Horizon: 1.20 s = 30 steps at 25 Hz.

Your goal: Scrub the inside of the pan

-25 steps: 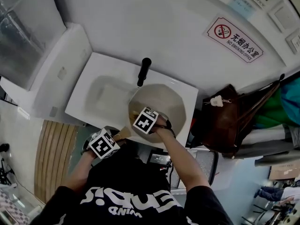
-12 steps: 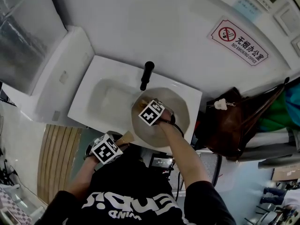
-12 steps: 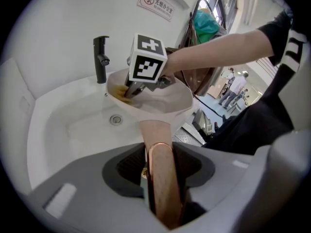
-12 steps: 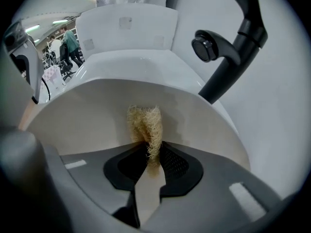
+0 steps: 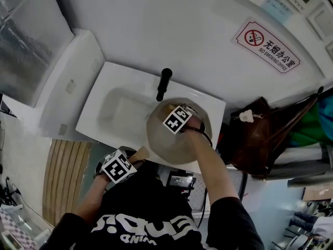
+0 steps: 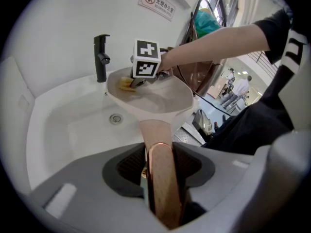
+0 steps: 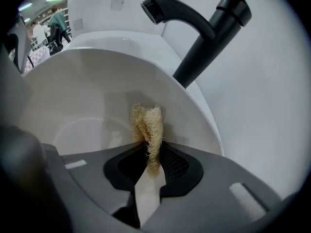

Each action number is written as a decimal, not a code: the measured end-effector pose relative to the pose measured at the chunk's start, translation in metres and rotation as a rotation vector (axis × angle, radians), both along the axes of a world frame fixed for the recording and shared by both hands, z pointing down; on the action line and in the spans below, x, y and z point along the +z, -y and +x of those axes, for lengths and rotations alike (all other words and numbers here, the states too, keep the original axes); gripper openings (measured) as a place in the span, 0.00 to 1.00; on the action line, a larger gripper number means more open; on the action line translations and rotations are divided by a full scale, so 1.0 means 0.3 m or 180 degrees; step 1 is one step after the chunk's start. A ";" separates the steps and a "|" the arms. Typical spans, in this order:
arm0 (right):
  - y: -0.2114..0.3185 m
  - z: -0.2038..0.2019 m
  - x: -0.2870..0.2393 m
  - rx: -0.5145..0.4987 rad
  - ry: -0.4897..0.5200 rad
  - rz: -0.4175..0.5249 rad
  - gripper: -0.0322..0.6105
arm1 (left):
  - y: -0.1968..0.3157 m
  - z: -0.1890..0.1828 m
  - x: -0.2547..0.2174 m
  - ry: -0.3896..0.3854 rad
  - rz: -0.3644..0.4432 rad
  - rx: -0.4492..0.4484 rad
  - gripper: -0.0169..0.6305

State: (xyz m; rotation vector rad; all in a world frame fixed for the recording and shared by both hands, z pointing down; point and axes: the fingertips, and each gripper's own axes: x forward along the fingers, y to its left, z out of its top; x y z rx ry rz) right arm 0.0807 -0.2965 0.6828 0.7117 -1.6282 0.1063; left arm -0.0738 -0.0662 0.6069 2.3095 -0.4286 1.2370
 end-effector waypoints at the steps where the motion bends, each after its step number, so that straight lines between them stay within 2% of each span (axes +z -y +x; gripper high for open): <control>1: -0.001 0.015 0.001 -0.0033 -0.0069 0.0004 0.17 | 0.000 0.000 -0.002 -0.0002 -0.0004 -0.0001 0.28; 4: -0.012 0.063 0.008 -0.0059 -0.0218 -0.0001 0.17 | 0.004 -0.005 0.003 0.0004 0.0012 -0.0002 0.28; 9: -0.050 0.145 0.016 0.0028 -0.0304 -0.0098 0.17 | 0.003 -0.007 0.006 0.0010 0.0004 -0.0016 0.28; 15: -0.135 0.215 0.027 -0.0033 -0.0434 -0.0231 0.17 | 0.005 -0.012 0.009 0.0054 0.0040 -0.0011 0.28; 22: -0.238 0.248 0.037 -0.0048 -0.0502 -0.0417 0.16 | 0.008 -0.011 0.002 0.0061 0.0078 -0.0040 0.28; 30: -0.354 0.253 0.035 -0.0061 -0.0437 -0.0579 0.16 | 0.004 -0.011 0.002 0.0074 0.0088 -0.0075 0.28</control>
